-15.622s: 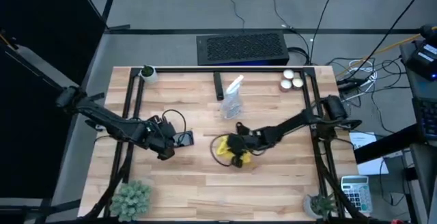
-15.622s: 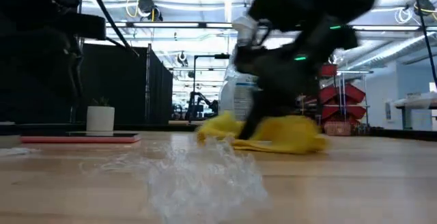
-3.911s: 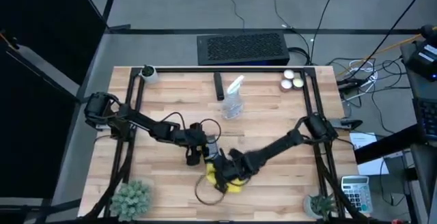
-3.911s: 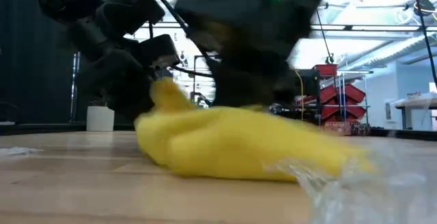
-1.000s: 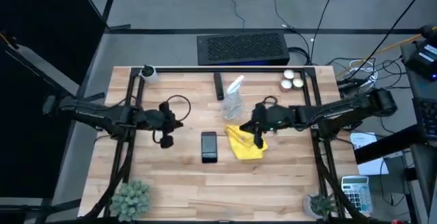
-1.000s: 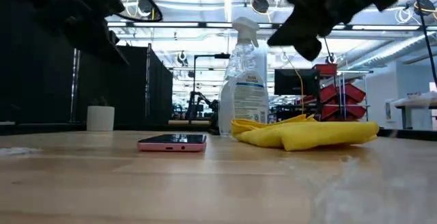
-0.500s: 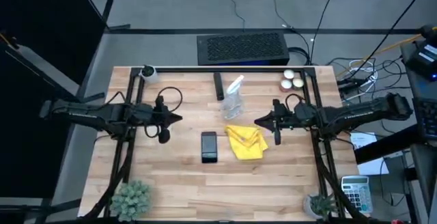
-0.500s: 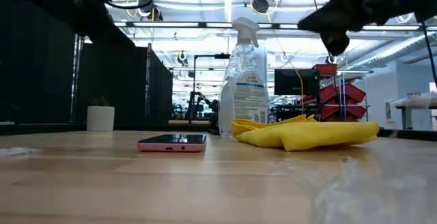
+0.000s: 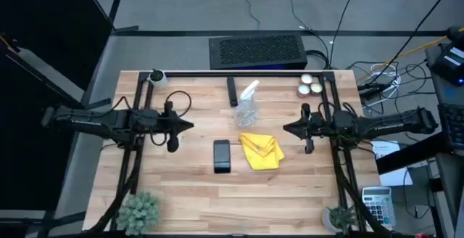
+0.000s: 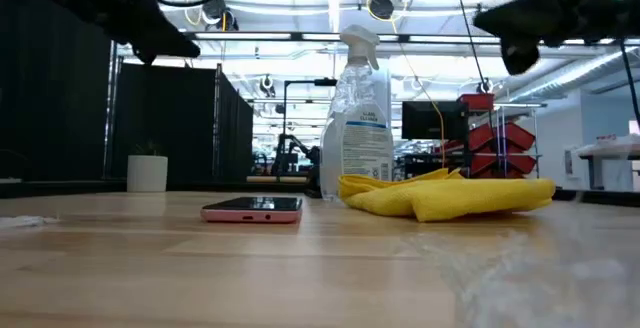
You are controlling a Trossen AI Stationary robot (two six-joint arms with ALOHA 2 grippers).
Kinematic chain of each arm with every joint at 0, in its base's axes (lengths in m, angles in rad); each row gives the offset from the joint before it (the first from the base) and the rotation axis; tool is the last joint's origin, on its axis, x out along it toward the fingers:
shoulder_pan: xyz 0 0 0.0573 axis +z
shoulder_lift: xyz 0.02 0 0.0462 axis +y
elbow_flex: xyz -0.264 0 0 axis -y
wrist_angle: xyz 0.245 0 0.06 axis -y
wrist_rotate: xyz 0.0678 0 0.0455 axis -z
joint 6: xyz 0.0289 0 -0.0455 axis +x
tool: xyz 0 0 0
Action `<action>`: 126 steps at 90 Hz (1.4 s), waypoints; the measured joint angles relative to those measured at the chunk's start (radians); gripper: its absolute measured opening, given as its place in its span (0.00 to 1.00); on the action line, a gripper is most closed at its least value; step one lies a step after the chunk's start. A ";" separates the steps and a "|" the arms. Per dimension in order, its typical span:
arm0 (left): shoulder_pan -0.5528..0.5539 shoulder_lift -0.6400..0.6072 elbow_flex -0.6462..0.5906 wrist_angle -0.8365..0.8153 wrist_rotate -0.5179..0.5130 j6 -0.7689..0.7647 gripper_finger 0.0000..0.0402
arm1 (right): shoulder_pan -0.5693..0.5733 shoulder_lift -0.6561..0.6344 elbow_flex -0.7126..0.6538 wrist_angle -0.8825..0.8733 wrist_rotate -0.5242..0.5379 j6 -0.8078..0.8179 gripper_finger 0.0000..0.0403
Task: Apply microfiber cloth
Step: Return to Home Position
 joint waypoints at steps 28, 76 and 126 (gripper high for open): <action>0.000 -0.033 0.000 0.024 0.008 -0.027 0.00 | 0.000 -0.171 -0.115 0.006 0.001 -0.043 0.00; 0.000 -0.372 -0.140 -0.013 0.019 -0.052 0.00 | 0.000 -0.230 -0.133 -0.106 0.099 -0.099 0.00; 0.005 -0.661 -0.462 0.226 0.100 -0.069 0.00 | 0.000 -0.230 -0.133 -0.099 0.109 -0.111 0.00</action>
